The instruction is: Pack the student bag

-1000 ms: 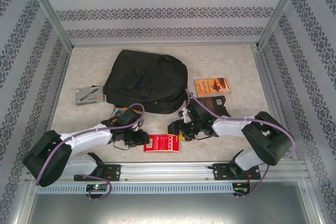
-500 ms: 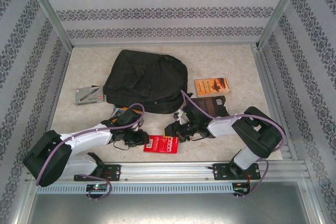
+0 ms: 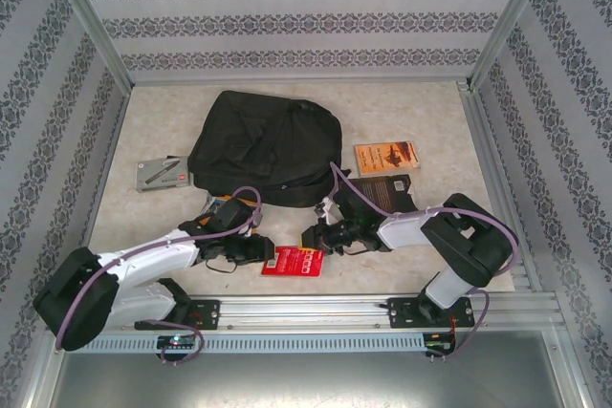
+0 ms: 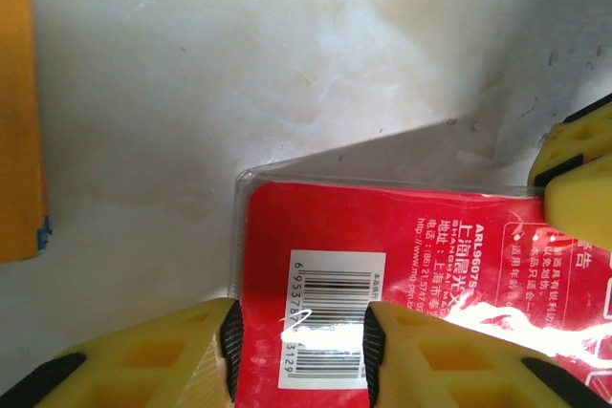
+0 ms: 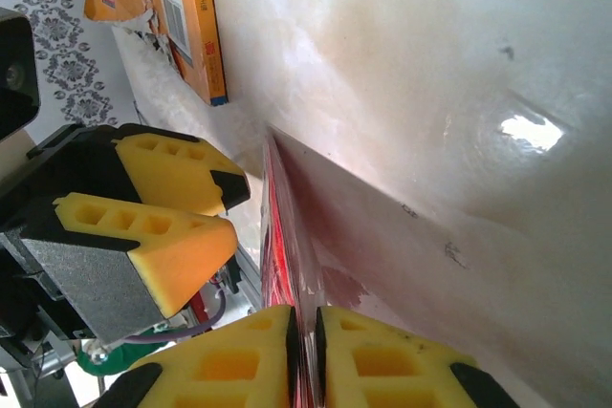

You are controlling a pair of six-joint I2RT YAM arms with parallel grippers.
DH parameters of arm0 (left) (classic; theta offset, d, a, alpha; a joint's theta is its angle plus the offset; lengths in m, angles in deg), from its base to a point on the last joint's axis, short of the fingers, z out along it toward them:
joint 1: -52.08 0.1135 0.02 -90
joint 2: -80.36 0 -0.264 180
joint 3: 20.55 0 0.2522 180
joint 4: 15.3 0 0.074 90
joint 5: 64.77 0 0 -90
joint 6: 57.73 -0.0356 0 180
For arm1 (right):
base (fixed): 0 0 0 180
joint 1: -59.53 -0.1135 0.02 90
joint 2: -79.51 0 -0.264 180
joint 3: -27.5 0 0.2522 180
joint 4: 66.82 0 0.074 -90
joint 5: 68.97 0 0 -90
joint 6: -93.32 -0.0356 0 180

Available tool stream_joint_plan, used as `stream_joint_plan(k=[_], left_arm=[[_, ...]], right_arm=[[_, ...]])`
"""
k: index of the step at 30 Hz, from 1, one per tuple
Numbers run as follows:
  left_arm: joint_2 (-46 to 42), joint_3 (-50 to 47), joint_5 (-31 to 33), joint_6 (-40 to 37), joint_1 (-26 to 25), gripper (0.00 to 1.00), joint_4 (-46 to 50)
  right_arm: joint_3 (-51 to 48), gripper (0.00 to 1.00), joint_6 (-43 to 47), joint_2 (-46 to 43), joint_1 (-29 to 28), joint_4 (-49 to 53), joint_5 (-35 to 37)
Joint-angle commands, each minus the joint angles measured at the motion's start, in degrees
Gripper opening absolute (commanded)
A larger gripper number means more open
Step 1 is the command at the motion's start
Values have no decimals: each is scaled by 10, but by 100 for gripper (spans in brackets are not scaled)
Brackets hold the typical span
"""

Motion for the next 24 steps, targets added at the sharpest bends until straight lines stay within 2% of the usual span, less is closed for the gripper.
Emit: stream_joint_plan(k=[1,7,12,20,24], left_arm=[[4,6,11,-14,-8,42,-6],[-42,75,58,-53,-8,53,92],[-33,194,93,-115,-8,59,179],[108,419,121,-214,-8,70,253],[204,548,161,-256,-8,76,293]], right_arm=[[-10,10,1,-11,-3,-9,3],[-24,2,17,-53,28,24,22],[-43,0,42,-128,78,79,37],[-37,0,92,-264,159,229,62],[-37,0,108,-338,208,309,86]])
